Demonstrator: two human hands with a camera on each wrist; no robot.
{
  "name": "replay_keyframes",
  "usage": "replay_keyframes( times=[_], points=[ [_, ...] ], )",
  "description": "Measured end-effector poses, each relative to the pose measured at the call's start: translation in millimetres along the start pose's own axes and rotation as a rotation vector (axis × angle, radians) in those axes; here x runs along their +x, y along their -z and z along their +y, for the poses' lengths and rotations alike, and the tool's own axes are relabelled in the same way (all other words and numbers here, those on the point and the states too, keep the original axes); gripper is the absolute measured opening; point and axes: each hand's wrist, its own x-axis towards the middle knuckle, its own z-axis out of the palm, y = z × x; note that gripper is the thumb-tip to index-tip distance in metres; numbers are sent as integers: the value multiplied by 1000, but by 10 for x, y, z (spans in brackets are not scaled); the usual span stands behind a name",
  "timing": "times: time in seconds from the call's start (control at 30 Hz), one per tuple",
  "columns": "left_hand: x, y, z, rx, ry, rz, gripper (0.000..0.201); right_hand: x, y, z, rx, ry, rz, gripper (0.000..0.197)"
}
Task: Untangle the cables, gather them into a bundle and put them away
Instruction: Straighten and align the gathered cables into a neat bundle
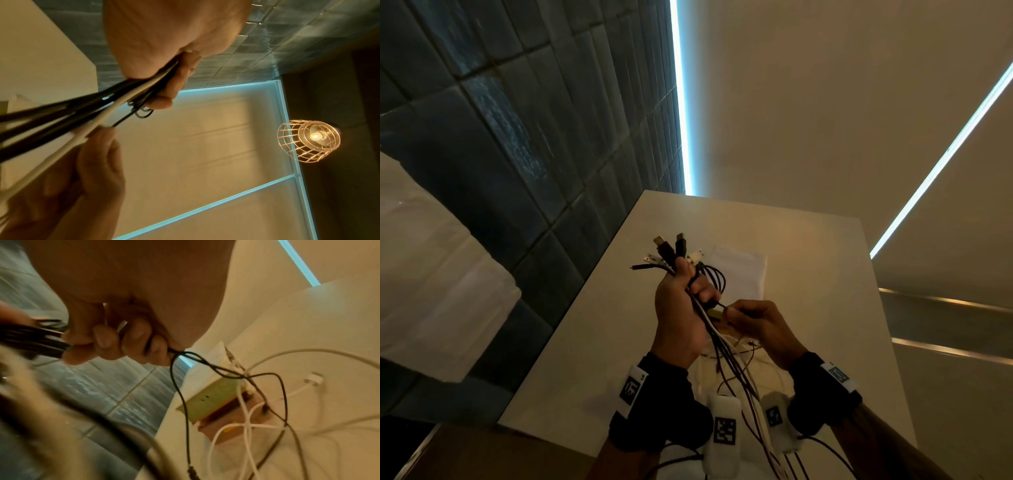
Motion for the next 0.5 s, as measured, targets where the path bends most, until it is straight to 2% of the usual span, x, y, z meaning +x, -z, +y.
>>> replay_keyframes(
  times=[0.17, 0.5],
  points=[
    [17, 73, 51, 2, -42, -24, 37, 32, 154, 405, -150, -29, 87, 31],
    [-67, 61, 107, 7, -86, -87, 34, 22, 281, 736, -258, -62, 143, 34]
  ],
)
